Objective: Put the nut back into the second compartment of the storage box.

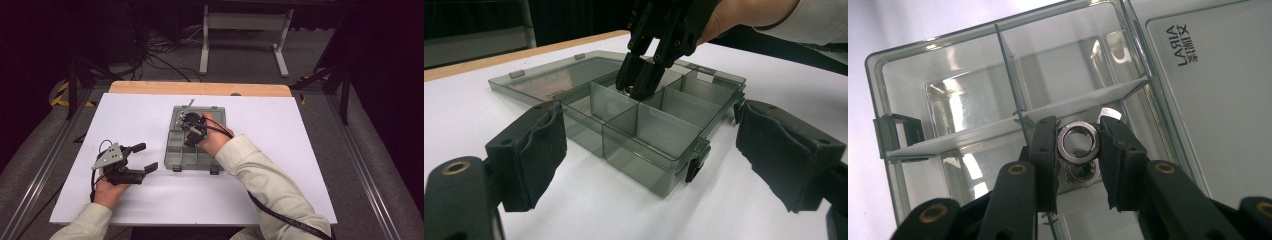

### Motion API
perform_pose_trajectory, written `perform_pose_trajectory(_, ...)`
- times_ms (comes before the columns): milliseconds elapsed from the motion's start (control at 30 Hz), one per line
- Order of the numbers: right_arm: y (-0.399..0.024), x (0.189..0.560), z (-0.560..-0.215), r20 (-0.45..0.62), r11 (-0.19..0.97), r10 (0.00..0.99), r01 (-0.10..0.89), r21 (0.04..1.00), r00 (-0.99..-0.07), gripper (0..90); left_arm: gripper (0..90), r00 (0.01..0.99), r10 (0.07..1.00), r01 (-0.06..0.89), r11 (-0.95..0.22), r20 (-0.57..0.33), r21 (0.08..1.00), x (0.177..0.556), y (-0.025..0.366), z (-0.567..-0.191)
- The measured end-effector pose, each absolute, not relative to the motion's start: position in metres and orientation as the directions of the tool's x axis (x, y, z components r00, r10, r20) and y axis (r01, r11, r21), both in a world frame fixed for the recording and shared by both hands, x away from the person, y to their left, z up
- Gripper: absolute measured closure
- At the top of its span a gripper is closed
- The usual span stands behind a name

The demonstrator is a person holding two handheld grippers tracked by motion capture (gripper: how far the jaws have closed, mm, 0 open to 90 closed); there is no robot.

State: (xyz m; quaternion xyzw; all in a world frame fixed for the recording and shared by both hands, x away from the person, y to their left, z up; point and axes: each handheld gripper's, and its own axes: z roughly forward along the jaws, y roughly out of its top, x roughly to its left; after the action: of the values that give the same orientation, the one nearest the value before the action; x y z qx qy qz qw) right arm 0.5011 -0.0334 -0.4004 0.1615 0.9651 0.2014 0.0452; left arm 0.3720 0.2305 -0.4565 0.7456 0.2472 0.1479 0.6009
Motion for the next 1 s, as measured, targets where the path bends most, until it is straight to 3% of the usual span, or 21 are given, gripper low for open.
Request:
perform_pose_trajectory(267, -0.041, 0.499, -0.390, -0.045, 0.832, 0.360, 0.299, 0.468, -0.932, 60.8, 15.2, 0.840, 0.537, 0.202, -0.163, -0.085, 0.966, 0.373, 0.230, -0.457)
perform_pose_trajectory(567, -0.059, 0.487, -0.372, -0.084, 0.799, 0.378, 0.279, 0.533, -0.922, 55.7, 26.7, 0.869, 0.481, 0.219, -0.160, -0.118, 0.962, 0.376, 0.223, -0.456)
perform_pose_trajectory(867, -0.082, 0.465, -0.350, -0.108, 0.729, 0.394, 0.239, 0.642, -0.913, 44.1, 40.4, 0.869, 0.465, 0.268, -0.157, -0.169, 0.950, 0.381, 0.219, -0.452)
perform_pose_trajectory(1000, -0.095, 0.451, -0.340, -0.121, 0.694, 0.403, 0.216, 0.687, -0.907, 41.1, 42.8, 0.869, 0.476, 0.252, -0.188, -0.137, 0.949, 0.381, 0.216, -0.449)
